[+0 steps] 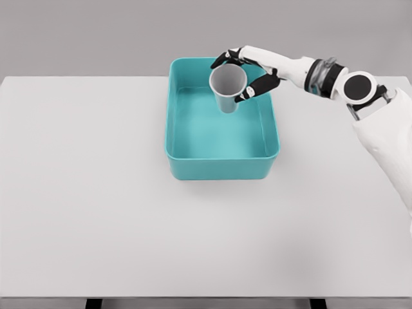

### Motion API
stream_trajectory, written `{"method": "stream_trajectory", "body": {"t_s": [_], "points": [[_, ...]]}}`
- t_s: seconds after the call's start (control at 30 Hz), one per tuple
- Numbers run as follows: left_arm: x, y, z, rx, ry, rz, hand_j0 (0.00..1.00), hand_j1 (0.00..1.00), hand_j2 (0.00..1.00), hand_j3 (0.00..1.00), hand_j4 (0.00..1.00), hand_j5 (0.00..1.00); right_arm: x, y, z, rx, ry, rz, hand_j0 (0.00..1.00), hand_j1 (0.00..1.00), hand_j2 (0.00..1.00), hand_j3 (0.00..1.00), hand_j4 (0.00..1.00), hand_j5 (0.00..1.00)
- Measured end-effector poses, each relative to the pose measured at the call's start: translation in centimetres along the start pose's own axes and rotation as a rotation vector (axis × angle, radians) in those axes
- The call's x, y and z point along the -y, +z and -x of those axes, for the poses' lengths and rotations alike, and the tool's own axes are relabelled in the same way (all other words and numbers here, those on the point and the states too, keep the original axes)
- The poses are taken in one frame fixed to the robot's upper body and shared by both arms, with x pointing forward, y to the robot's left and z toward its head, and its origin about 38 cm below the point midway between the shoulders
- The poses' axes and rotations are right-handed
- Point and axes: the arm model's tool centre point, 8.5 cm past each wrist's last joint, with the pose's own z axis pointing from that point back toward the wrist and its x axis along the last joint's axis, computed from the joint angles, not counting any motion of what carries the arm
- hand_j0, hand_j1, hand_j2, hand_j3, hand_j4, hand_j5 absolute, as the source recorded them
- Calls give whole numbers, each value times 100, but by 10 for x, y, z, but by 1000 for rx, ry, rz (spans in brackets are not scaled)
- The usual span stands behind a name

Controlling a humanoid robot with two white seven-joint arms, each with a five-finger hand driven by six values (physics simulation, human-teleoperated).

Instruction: Put the paper cup into the basket with your right arm

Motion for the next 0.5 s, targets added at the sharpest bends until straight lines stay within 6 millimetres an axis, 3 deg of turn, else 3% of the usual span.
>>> {"method": "stream_trajectory", "body": {"t_s": [0.2,0.23,0.37,0.4,0.43,0.5], "points": [[0,0,0,0,0,0,100,100,100,100,100,100,-2,-18,-27,-96,173,-34,71,71,71,71,71,71],[0,0,0,0,0,0,100,100,100,100,100,100,-2,-21,-33,-118,208,-35,67,67,67,67,67,67],[0,0,0,0,0,0,100,100,100,100,100,100,-6,-26,-40,-202,314,-39,69,69,69,69,69,69],[0,0,0,0,0,0,100,100,100,100,100,100,-7,-27,-40,-220,339,-38,73,73,73,73,73,73],[0,0,0,0,0,0,100,100,100,100,100,100,-7,-27,-40,-234,360,-39,100,100,100,100,100,100],[0,0,0,0,0,0,100,100,100,100,100,100,-11,-30,-42,-250,395,-52,100,100,100,100,100,100]]}}
